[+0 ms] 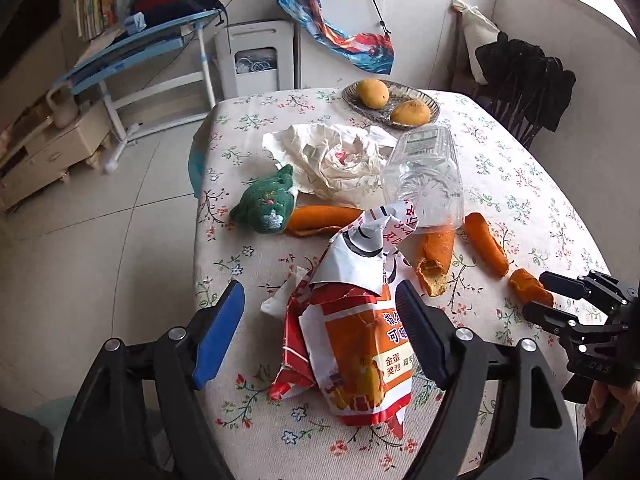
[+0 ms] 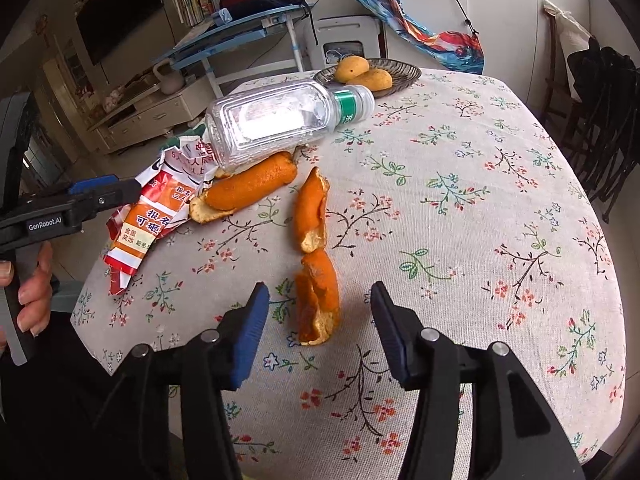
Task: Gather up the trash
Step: 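Grasp the orange snack wrapper with the left gripper and lift it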
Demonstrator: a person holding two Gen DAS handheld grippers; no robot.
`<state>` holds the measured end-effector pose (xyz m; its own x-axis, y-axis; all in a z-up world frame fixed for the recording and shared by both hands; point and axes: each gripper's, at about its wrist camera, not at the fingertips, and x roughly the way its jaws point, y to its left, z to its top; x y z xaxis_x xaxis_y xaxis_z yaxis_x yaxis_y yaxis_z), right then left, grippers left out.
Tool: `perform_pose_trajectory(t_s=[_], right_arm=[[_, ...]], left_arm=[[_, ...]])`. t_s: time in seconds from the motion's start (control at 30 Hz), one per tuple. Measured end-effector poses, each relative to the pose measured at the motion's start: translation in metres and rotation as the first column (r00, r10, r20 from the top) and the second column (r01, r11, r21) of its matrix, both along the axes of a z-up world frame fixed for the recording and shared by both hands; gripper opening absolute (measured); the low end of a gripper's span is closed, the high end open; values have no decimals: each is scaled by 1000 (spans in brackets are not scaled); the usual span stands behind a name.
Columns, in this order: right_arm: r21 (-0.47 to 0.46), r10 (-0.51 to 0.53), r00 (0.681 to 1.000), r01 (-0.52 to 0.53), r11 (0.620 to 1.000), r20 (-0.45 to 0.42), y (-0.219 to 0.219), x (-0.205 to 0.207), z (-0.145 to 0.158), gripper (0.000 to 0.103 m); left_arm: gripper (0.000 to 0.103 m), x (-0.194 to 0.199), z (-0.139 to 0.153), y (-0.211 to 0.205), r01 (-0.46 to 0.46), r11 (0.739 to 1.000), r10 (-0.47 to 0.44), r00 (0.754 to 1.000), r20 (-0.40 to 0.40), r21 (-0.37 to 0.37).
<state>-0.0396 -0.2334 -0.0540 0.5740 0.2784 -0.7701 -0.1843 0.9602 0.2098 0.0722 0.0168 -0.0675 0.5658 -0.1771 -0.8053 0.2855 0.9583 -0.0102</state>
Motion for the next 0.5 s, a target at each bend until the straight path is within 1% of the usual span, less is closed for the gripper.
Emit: perform_pose_trajectory(t_s=[0.1,0.13,0.2,0.23,0.33,0.4,0.43,0.5], right_arm=[[-3,3,1000,-3,1000,-4,1,0,-2,52],[-3,3,1000,-3,1000,-3,1,0,-2,52],[-3,3,1000,-3,1000,-3,0,0,-2,52],[-3,3,1000,-3,1000,-2,0,0,-2,52],[1,4,1000,-4,1000,-1,0,0,-3,51],[0,4,1000,-4,1000,0,-1,0,-4,46],[2,4,1000,-4,1000,0,-2,0,-4,41],[5,3,1000,-3,1000,1,-3,0,-4,33]], left_arm=[[75,8,-10,-12,11,997,-10,1000,-16,76],[75,10,-12,-14,14,996,-11,1000,-25,84],[74,13,-16,-17,23,998,-19,999,-50,67],[64,14,-16,-19,30,998,-27,998,-60,56],[46,13,-21,-22,38,997,-34,996,-77,62],[42,9,-19,-22,43,997,-39,997,-65,63],[39,7,-18,-22,42,997,-39,998,-59,61],[37,1,-14,-21,32,998,-30,999,-44,55]])
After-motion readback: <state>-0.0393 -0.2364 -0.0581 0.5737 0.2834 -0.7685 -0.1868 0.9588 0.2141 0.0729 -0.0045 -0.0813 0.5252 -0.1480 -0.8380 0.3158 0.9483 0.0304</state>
